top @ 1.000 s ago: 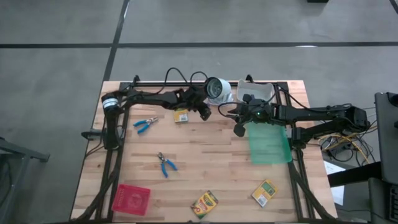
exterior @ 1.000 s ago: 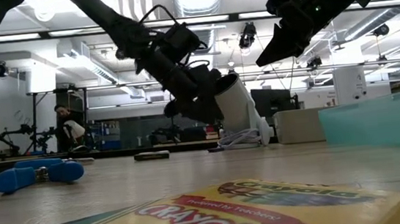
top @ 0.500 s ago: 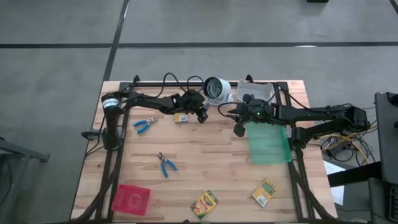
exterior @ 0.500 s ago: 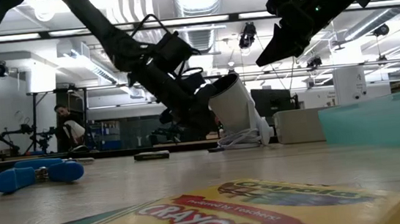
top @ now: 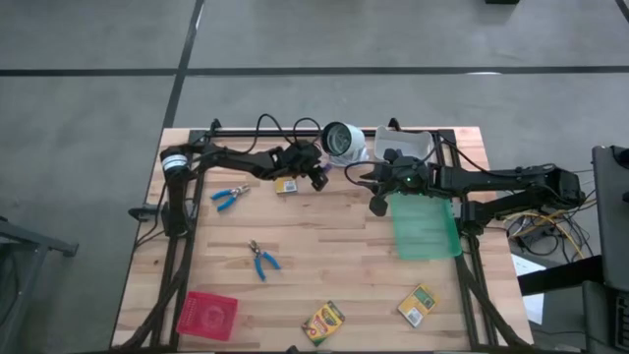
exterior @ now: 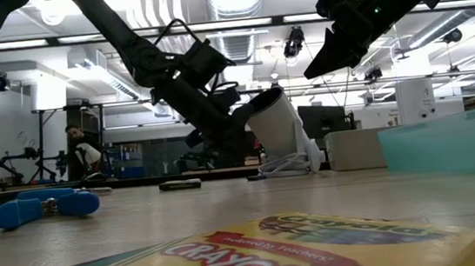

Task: Pick & Place School Supplies
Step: Put the blue eraser into the gray bin

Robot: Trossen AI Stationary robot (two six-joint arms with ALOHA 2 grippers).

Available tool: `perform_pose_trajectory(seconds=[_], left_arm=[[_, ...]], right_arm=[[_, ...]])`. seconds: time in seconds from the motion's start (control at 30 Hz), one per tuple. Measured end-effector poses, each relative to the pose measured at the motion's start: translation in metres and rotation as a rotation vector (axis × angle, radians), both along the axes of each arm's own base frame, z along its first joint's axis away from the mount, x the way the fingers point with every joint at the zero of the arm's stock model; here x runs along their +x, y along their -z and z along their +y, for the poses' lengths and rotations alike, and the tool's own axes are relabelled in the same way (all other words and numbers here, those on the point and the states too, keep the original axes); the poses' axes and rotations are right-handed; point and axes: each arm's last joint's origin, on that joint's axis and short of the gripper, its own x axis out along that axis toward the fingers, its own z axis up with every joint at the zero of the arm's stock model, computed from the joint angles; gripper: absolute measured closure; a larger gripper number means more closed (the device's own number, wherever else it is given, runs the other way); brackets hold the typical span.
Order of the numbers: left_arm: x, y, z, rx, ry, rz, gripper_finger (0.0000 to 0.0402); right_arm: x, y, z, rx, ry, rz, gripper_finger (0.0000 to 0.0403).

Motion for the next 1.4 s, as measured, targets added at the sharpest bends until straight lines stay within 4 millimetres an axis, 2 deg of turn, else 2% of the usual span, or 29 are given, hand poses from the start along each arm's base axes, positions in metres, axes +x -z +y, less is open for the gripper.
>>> perform_pose_trajectory(seconds=[0.27, 1.13, 1.4], left_arm=[[0.004, 0.019, 0.0, -0.026, -0.011, 0.047, 0.0231], [0.004, 0.02, 0.0, -0.027, -0.001, 0.057, 0.0232], [0.013, 0.037, 0.005, -0.037, 0.0, 0.08, 0.0232]], right_arm=[[0.0, 0.0, 0.0, 0.0, 0.0, 0.0, 0.0335], [0.0, 0.0, 0.0, 0.0, 0.0, 0.0, 0.0335], [0.0, 0.0, 0.0, 0.0, 0.0, -0.001, 0.0335]])
